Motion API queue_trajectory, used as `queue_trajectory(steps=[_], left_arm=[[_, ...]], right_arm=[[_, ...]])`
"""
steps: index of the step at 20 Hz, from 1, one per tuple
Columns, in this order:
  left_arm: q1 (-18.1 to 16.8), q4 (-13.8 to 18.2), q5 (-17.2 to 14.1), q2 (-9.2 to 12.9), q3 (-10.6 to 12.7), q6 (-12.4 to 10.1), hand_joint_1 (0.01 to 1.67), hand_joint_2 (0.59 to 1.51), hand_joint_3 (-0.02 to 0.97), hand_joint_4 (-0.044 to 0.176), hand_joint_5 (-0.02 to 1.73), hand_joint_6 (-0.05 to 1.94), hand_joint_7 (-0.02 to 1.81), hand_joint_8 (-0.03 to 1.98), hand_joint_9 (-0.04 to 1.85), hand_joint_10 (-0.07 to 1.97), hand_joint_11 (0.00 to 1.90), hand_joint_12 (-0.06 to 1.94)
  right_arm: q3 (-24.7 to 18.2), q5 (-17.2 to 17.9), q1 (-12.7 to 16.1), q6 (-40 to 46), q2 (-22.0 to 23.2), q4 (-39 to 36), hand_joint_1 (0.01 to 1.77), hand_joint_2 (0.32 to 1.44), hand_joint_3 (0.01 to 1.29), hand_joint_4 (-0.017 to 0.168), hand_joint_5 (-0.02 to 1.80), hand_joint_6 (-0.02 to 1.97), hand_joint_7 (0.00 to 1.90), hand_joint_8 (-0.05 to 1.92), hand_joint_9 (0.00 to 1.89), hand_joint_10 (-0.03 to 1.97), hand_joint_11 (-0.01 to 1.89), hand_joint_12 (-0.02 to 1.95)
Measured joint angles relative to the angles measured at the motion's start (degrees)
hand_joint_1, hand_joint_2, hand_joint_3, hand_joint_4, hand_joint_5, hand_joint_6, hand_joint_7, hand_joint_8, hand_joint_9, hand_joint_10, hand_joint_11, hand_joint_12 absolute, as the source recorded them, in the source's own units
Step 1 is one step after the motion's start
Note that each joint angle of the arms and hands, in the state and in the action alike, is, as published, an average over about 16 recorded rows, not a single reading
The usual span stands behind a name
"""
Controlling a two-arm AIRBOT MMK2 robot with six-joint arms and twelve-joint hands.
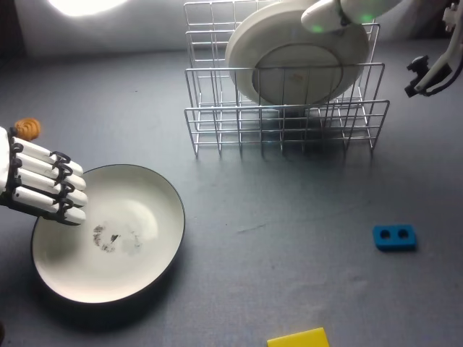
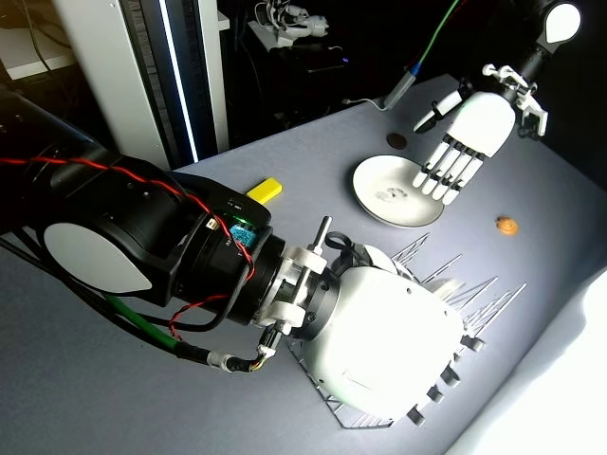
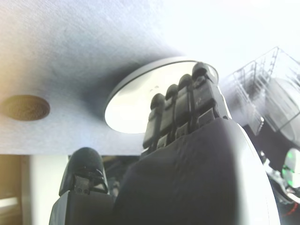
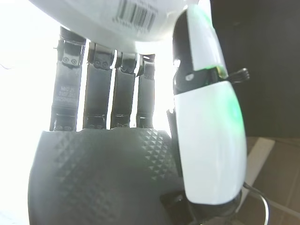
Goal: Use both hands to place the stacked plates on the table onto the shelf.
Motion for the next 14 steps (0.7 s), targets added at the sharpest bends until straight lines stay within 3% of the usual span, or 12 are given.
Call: queue_trajectory(steps=[6, 14], left_arm=[[1.06, -0.50, 0.17, 0.00, 0.06, -0.11, 0.01, 1.235, 0.021, 0.001, 0.06, 0.01, 0.03, 0.01, 0.01, 0.00, 0.02, -0.01], [3.67, -1.51, 0.74, -0.04, 0.13, -1.27, 0.01, 1.231, 0.021, -0.001, 0.05, 0.01, 0.02, 0.01, 0.01, 0.00, 0.01, -0.03]], right_arm=[[-3.43, 1.26, 3.94, -0.88, 2.48, -7.26, 1.11, 1.03, 0.01, -0.002, 0.70, 0.04, 0.86, 0.00, 0.90, 0.00, 0.53, 1.04], [-14.64, 1.13, 9.30, -8.43, 7.93, -22.21, 1.11, 0.95, 0.01, 0.001, 0.34, 0.03, 0.41, 0.00, 0.42, 0.00, 0.23, 0.57]])
